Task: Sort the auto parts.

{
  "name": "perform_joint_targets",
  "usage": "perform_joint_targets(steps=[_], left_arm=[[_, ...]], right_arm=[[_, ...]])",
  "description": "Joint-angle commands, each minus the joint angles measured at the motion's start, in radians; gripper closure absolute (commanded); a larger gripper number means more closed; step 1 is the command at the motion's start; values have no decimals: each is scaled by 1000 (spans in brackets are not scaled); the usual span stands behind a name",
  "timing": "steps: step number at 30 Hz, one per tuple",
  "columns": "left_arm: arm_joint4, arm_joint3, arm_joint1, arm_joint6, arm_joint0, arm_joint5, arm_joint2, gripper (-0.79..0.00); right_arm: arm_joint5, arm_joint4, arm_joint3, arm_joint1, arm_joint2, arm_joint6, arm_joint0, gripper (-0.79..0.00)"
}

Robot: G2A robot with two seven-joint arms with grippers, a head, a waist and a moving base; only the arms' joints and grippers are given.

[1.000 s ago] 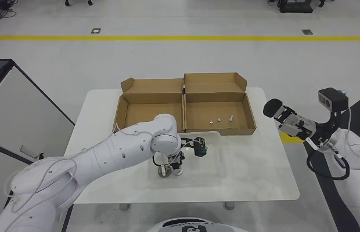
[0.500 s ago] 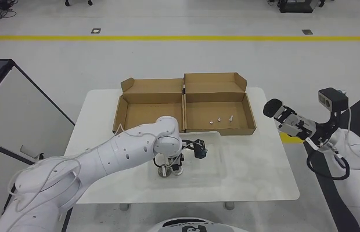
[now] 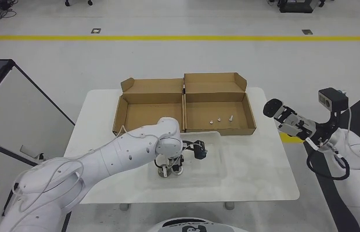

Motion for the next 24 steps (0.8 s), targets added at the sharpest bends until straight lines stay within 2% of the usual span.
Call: perform_joint_targets(steps=[1,5,6,7,16,24], left_arm=[[6,5,-3,1,5,-1,0,-206],[17,17,-8,1,12,-1,0,-151],[22,19,-10,-1,13,1,0,-108],[25,20,-11,-1,14,1,0,0],[17,-1,-15,21,14,3,-27,0],[-26,-138,21,24,2,6,-115,0]], right_arm=[[0,0,0,0,0,0,0,-785],[0,0,0,0,0,0,0,-785],[0,0,0,0,0,0,0,-785],[0,0,0,0,0,0,0,-785],[0,0,0,0,0,0,0,-785],[0,0,0,0,0,0,0,-785]])
